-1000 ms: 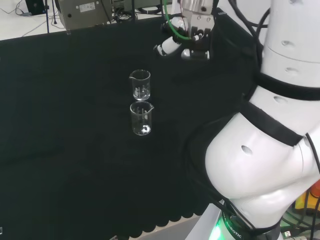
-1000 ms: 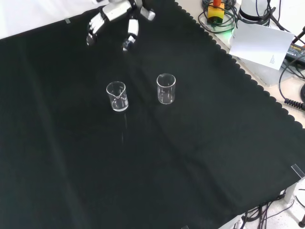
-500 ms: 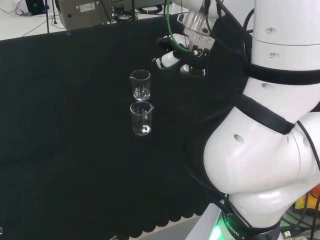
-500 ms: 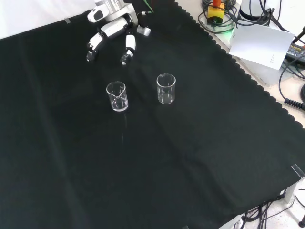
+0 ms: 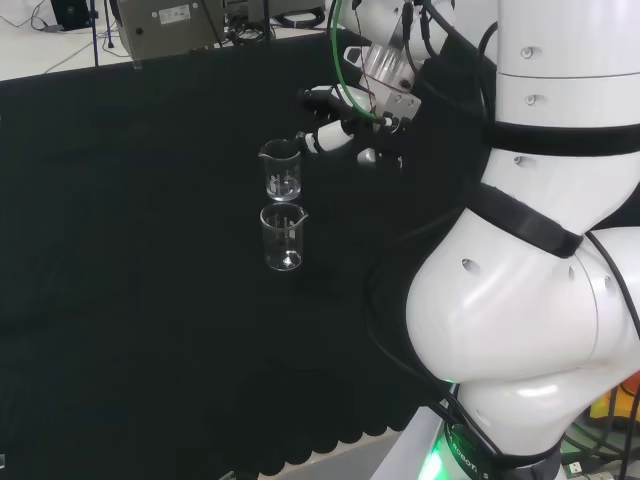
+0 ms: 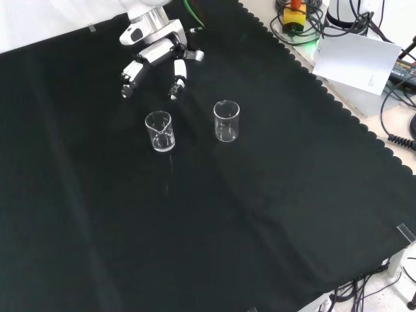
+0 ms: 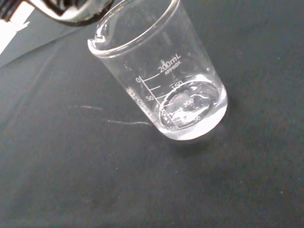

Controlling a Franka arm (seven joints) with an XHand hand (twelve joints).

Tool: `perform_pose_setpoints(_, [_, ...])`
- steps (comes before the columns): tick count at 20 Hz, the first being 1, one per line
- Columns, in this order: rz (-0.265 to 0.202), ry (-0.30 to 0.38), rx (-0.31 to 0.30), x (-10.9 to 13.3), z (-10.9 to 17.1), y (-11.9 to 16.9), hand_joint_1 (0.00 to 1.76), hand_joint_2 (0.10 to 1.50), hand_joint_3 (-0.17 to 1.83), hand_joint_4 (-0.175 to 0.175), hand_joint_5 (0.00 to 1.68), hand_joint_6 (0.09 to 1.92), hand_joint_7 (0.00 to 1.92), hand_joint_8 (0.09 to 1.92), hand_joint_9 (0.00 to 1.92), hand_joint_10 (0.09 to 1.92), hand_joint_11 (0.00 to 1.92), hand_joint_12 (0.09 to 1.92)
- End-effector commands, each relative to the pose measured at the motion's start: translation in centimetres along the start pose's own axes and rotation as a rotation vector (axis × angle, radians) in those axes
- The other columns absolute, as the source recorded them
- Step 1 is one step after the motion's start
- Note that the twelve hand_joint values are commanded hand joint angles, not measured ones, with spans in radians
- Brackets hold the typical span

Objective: Pick up the beaker on the right.

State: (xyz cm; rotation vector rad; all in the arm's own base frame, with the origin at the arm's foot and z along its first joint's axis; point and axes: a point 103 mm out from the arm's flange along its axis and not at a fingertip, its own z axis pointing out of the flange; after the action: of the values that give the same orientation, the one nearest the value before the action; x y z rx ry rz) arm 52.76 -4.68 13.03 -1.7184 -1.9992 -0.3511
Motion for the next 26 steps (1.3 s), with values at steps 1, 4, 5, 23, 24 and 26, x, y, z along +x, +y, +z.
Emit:
perform_pose_setpoints(1, [-0.065, 0.095, 0.049, -0.7, 3.0, 0.9, 0.83, 0.6, 0.62, -0.021, 0.37, 0.09, 0.2, 0.71, 0.35, 0.68, 0.14, 1.37])
perform_pose_setpoints(4, [-0.079, 0.123, 0.069, -1.0, 3.6, 1.1, 0.85, 0.59, 0.62, -0.019, 0.36, 0.09, 0.16, 0.69, 0.33, 0.67, 0.12, 1.37])
perform_pose_setpoints(5, [-0.077, 0.137, 0.068, -1.0, 3.8, 1.2, 0.85, 0.59, 0.62, -0.019, 0.36, 0.09, 0.16, 0.69, 0.33, 0.66, 0.12, 1.37])
perform_pose_setpoints(23, [-0.121, 0.249, 0.028, -2.1, 6.0, 2.9, 0.94, 0.53, 0.66, -0.014, 0.38, 0.09, 0.18, 0.7, 0.37, 0.66, 0.1, 1.38])
perform_pose_setpoints(24, [-0.129, 0.249, 0.03, -2.0, 6.1, 2.9, 0.94, 0.53, 0.67, -0.014, 0.38, 0.09, 0.19, 0.7, 0.37, 0.65, 0.1, 1.38])
perform_pose_setpoints(26, [-0.144, 0.247, 0.035, -1.9, 6.2, 2.9, 0.94, 0.52, 0.68, -0.014, 0.39, 0.09, 0.19, 0.7, 0.37, 0.65, 0.1, 1.38])
